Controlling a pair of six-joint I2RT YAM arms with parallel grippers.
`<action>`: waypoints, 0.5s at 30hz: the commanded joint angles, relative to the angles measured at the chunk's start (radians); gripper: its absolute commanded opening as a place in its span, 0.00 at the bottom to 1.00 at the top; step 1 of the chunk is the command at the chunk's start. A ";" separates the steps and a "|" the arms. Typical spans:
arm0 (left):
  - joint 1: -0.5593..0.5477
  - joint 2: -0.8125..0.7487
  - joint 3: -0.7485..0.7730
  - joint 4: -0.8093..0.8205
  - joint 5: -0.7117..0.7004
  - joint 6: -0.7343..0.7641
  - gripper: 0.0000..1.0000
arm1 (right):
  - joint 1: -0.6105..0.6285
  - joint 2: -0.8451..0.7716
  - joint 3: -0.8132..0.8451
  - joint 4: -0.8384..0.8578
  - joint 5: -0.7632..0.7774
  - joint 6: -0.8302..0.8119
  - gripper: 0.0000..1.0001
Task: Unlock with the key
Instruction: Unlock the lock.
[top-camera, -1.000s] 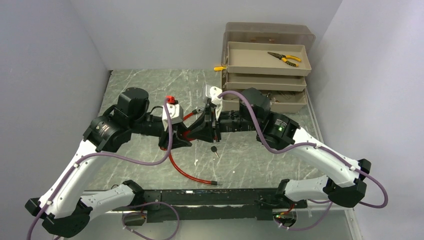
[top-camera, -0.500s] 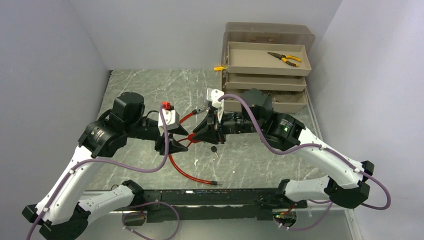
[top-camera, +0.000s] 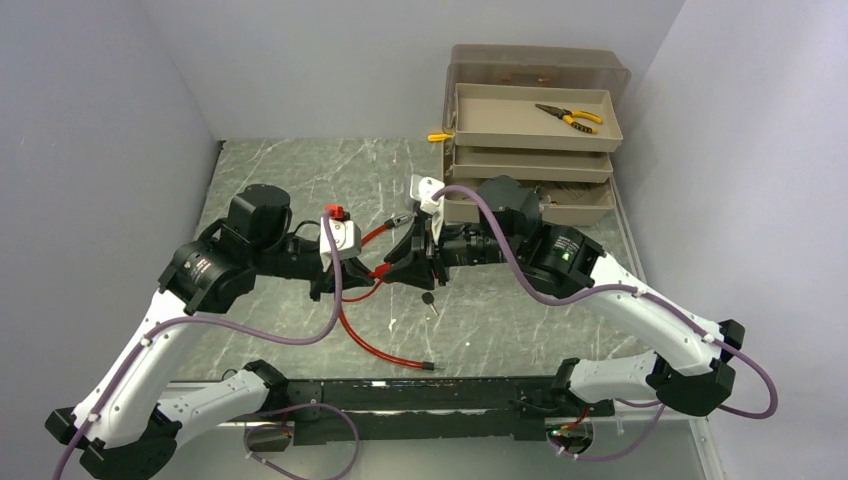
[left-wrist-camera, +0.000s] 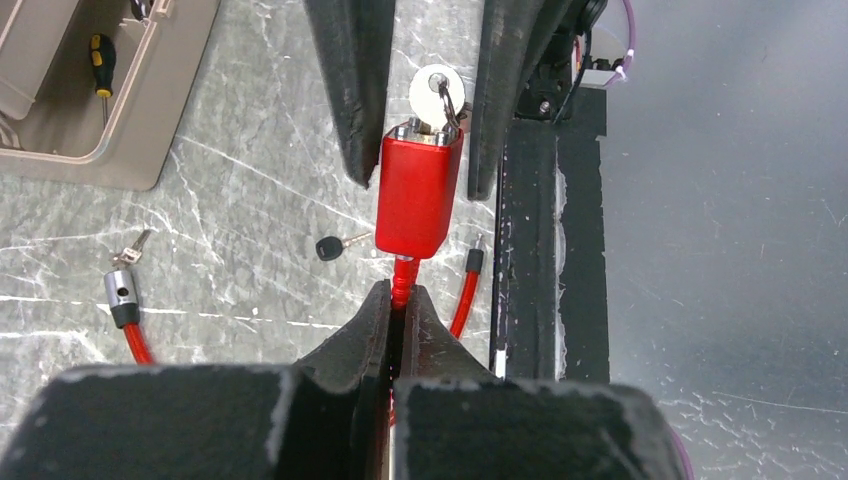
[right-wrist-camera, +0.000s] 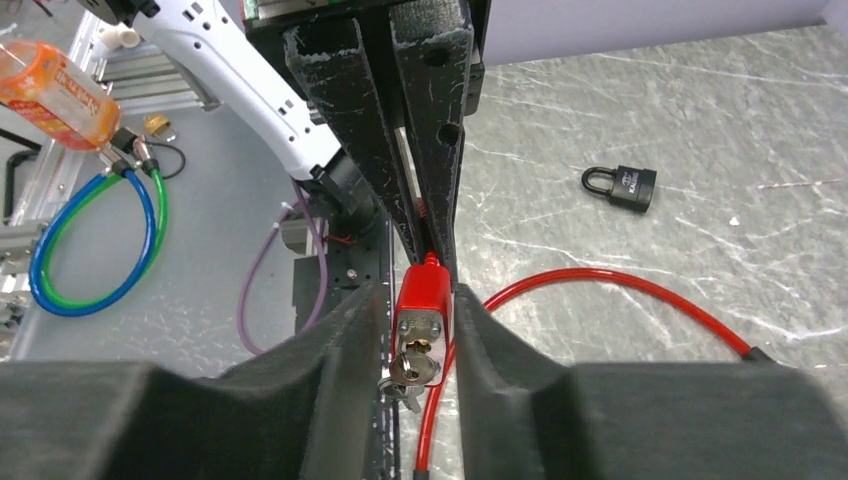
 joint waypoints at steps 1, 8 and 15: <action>0.004 -0.001 0.053 0.031 -0.004 0.012 0.00 | -0.022 -0.019 -0.012 0.046 -0.050 0.008 0.42; 0.006 -0.001 0.055 0.023 0.000 0.026 0.00 | -0.060 0.031 0.063 -0.035 -0.125 -0.009 0.51; 0.005 0.002 0.056 0.023 -0.005 0.029 0.00 | -0.060 0.100 0.128 -0.081 -0.189 -0.019 0.46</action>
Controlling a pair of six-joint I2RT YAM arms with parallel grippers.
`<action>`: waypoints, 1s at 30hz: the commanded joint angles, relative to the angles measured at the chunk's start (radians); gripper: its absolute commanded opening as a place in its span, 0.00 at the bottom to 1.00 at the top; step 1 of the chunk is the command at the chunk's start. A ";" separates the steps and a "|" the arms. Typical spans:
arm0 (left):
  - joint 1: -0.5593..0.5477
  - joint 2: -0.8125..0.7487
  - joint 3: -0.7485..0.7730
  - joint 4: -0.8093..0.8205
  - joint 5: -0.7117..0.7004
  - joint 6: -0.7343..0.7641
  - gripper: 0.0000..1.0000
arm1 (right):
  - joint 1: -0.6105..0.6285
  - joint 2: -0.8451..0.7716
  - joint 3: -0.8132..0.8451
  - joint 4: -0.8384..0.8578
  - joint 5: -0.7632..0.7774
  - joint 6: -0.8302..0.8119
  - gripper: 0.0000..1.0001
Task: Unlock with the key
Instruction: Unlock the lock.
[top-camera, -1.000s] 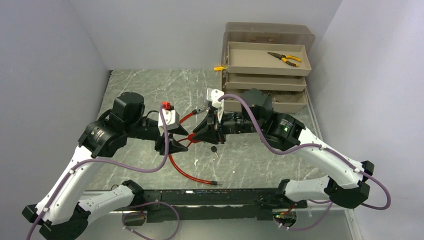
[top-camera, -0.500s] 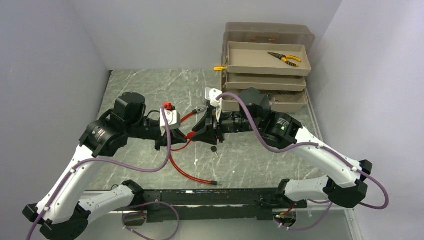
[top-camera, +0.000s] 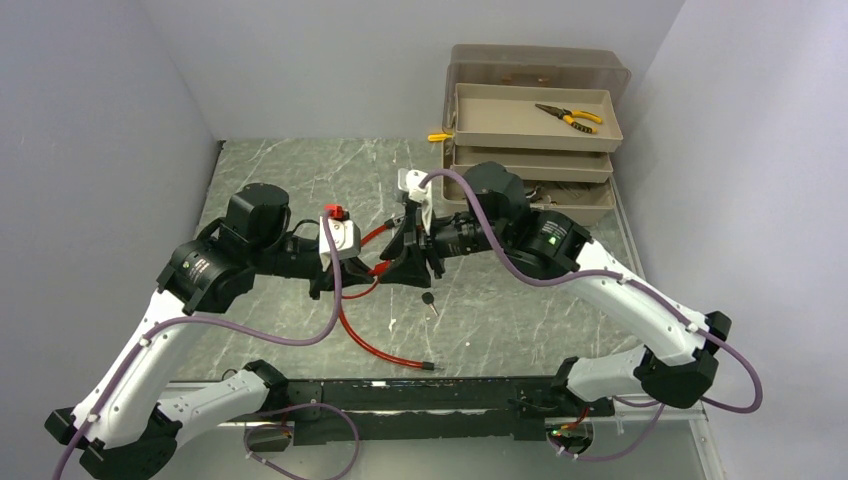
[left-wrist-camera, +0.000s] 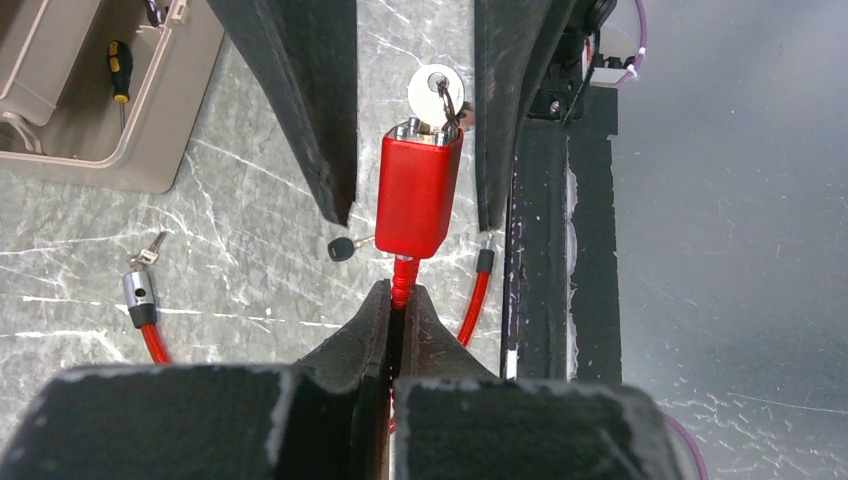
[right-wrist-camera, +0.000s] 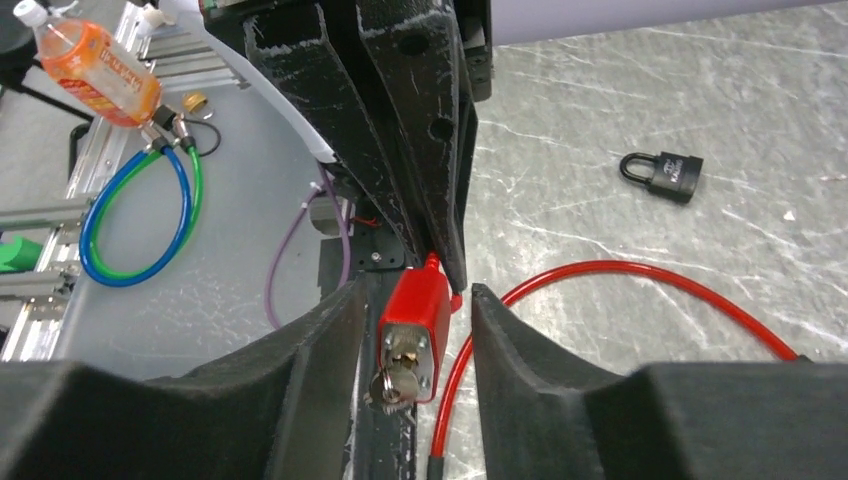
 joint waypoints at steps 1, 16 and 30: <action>0.004 0.001 0.046 0.023 0.003 0.014 0.00 | -0.003 0.045 0.087 -0.044 -0.073 -0.022 0.42; 0.005 -0.035 -0.015 -0.012 -0.064 0.076 0.00 | -0.068 -0.155 -0.140 0.281 0.016 0.111 0.00; 0.004 -0.010 0.006 -0.180 -0.144 0.168 0.00 | -0.113 -0.351 -0.319 0.390 0.128 0.158 0.00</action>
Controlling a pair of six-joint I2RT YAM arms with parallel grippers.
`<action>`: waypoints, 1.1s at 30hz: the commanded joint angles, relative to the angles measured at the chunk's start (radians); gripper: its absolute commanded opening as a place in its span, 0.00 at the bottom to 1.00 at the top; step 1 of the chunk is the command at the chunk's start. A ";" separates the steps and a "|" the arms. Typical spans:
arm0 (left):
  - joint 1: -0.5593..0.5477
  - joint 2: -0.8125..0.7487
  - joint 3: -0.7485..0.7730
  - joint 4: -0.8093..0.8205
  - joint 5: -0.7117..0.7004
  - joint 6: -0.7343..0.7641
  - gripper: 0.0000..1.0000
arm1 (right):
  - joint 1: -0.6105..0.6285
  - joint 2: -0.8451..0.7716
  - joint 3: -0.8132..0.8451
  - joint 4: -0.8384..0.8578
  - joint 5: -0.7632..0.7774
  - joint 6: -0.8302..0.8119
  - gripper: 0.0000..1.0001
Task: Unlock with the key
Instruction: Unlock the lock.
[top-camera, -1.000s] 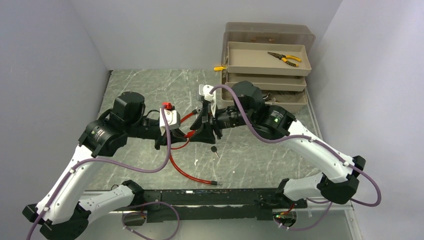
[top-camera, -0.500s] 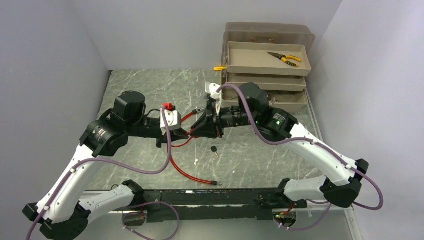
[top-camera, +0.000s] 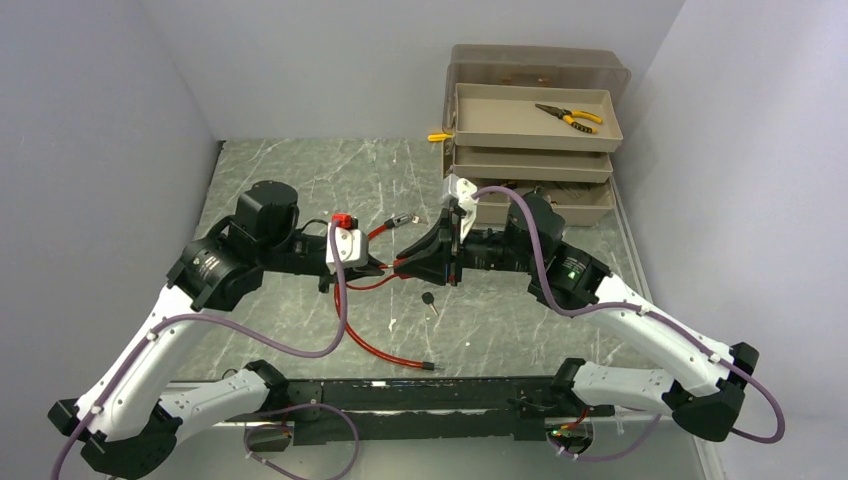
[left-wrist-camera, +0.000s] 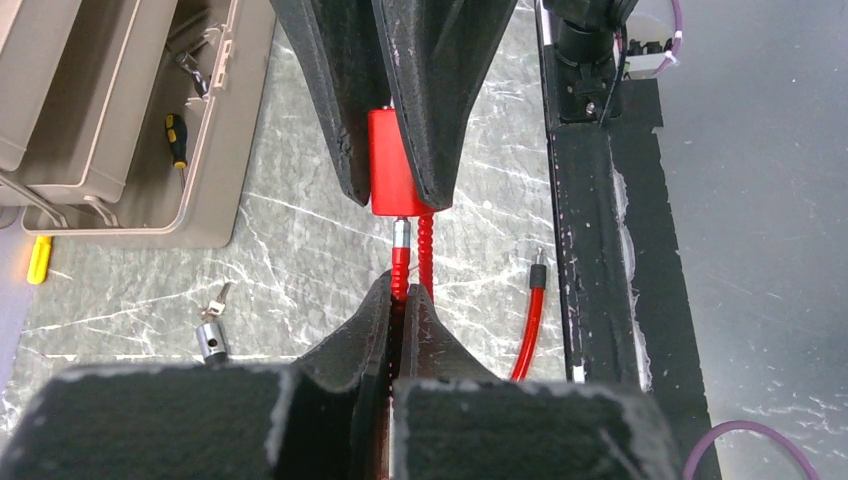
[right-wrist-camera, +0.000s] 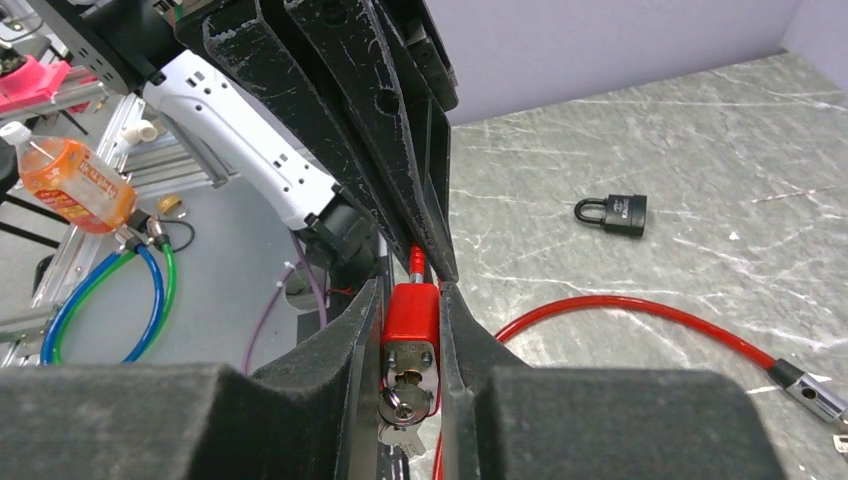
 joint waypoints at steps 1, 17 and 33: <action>0.033 -0.028 0.002 -0.235 -0.130 0.030 0.00 | -0.063 -0.135 0.036 0.018 0.060 0.000 0.00; 0.002 -0.065 0.061 0.008 -0.176 0.044 0.76 | -0.075 -0.051 -0.020 0.359 0.034 0.188 0.00; -0.371 -0.222 -0.064 0.291 -0.600 0.512 0.99 | -0.069 0.063 0.064 0.376 0.002 0.285 0.00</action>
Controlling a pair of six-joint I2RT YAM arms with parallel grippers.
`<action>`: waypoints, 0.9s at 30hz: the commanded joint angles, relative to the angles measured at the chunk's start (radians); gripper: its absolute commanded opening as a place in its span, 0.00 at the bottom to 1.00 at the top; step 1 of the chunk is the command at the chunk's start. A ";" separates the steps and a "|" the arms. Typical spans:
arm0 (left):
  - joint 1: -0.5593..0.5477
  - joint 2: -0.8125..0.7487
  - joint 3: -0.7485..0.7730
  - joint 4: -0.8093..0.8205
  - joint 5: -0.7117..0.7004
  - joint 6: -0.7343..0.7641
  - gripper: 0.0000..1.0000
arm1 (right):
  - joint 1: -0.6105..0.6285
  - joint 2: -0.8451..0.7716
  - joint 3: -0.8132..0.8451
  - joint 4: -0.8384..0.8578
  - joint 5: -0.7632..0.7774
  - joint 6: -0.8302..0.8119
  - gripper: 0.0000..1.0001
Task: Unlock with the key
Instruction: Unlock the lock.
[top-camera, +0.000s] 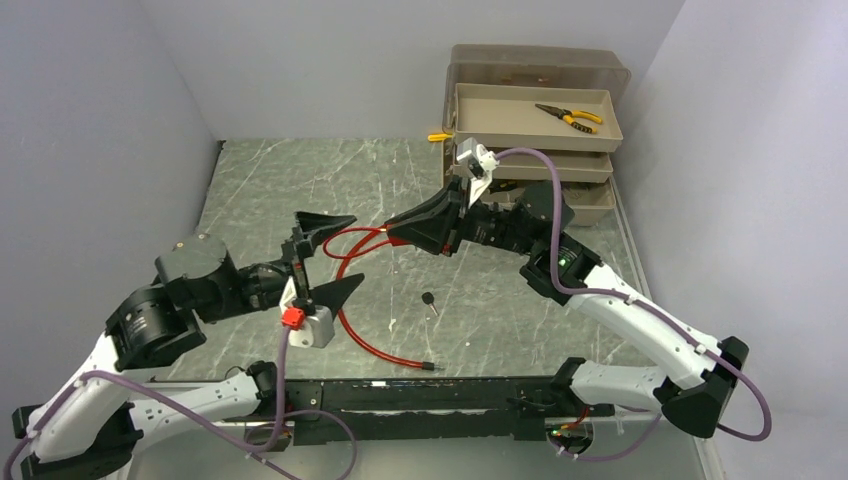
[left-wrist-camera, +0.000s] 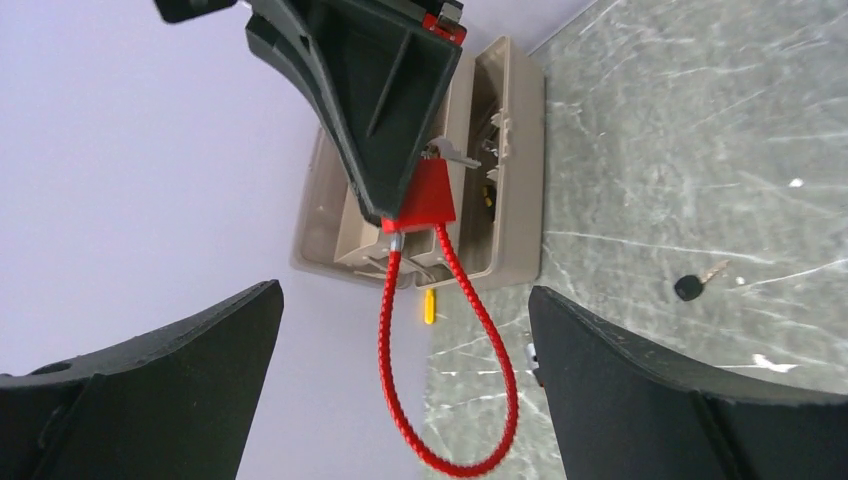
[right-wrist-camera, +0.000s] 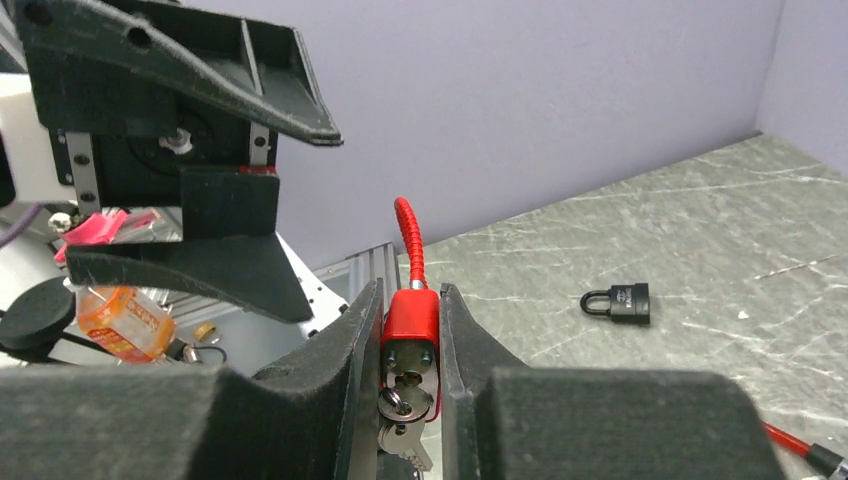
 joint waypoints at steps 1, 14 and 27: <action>-0.047 0.022 -0.046 0.128 -0.134 0.110 0.99 | 0.007 0.014 0.061 0.093 -0.012 0.044 0.00; -0.077 0.038 -0.106 0.230 -0.268 0.129 0.45 | 0.036 0.013 0.046 0.135 0.007 0.048 0.00; -0.052 0.029 -0.119 0.238 -0.269 -0.032 0.00 | 0.118 -0.107 -0.030 0.185 0.254 -0.056 0.00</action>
